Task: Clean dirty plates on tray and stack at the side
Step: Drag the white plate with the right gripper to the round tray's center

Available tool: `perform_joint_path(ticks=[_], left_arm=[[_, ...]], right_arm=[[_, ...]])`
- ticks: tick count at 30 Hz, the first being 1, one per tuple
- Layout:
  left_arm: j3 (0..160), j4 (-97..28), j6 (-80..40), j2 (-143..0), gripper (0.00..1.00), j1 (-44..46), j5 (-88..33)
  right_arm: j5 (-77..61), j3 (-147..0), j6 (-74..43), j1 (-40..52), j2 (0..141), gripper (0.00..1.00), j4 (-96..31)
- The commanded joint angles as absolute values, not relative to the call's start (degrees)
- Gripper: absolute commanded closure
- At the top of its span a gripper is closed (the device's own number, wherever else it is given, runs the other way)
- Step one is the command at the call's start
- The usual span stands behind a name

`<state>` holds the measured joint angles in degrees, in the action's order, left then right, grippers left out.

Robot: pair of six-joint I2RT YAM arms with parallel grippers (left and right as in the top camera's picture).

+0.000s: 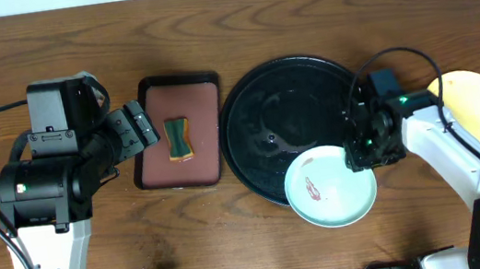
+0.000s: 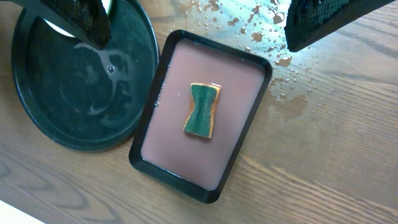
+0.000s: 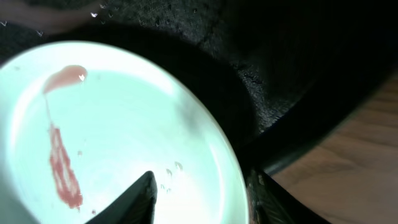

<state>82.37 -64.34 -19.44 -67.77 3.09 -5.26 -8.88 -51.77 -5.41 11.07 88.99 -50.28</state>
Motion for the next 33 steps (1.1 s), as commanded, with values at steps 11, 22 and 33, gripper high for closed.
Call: perform_joint_path(ticks=[11, 22, 33], left_arm=[[83.05, -64.47, -19.09, -67.83, 0.09, 2.9, -5.17], [83.05, -64.47, -19.09, -67.83, 0.1, 2.92, -5.17], [83.05, -64.47, -19.09, -67.83, 0.09, 2.9, -5.17]], right_arm=[[-8.84, -48.07, -8.88, 11.25, 88.84, 0.99, -28.86], [-7.35, -48.27, 4.51, 10.9, 88.75, 0.43, -21.17], [-25.91, -63.81, -14.31, 2.04, 88.77, 0.38, -40.93]])
